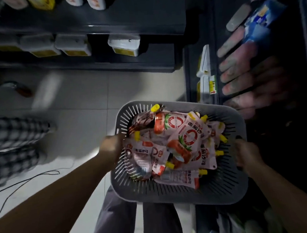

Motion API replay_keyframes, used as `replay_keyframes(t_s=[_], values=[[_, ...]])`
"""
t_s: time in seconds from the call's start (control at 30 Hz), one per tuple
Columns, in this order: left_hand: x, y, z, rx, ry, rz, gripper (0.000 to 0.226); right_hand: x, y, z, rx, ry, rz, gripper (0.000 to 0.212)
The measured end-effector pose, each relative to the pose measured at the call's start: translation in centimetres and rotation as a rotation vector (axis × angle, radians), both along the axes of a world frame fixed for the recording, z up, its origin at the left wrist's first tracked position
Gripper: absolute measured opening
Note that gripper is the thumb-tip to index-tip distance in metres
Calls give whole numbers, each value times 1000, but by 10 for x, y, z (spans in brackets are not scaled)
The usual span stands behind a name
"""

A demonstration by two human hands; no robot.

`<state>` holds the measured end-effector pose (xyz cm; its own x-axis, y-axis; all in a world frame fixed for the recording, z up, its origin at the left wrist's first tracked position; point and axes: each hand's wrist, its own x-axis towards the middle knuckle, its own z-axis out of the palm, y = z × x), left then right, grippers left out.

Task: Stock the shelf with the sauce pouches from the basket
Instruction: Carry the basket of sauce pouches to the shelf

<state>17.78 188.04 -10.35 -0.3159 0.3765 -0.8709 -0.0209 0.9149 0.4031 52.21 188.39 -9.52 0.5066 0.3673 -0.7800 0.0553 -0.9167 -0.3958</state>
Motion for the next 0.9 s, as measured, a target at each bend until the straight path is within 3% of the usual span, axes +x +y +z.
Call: replay_keyframes(t_s=[0.37,0.53,0.6,0.7,0.77,0.83,0.9], values=[[2,-8,17,54,49,-8,38,-11,-5,7,28,-69,0,33],[9,-35,25,155,251,-167,18,-15,-19,13,142,-104,80,13],[13,-47,32,230,334,-279,14,-16,-27,15,179,-149,152,18],[11,-61,39,433,525,-415,35,-20,-43,19,250,-240,297,30],[7,-63,48,622,635,-545,30,-23,-55,21,280,-392,439,44],[7,-64,56,746,641,-797,25,-29,-64,27,357,-585,581,56],[12,-63,60,713,521,-1007,22,-39,-70,32,481,-645,672,55]])
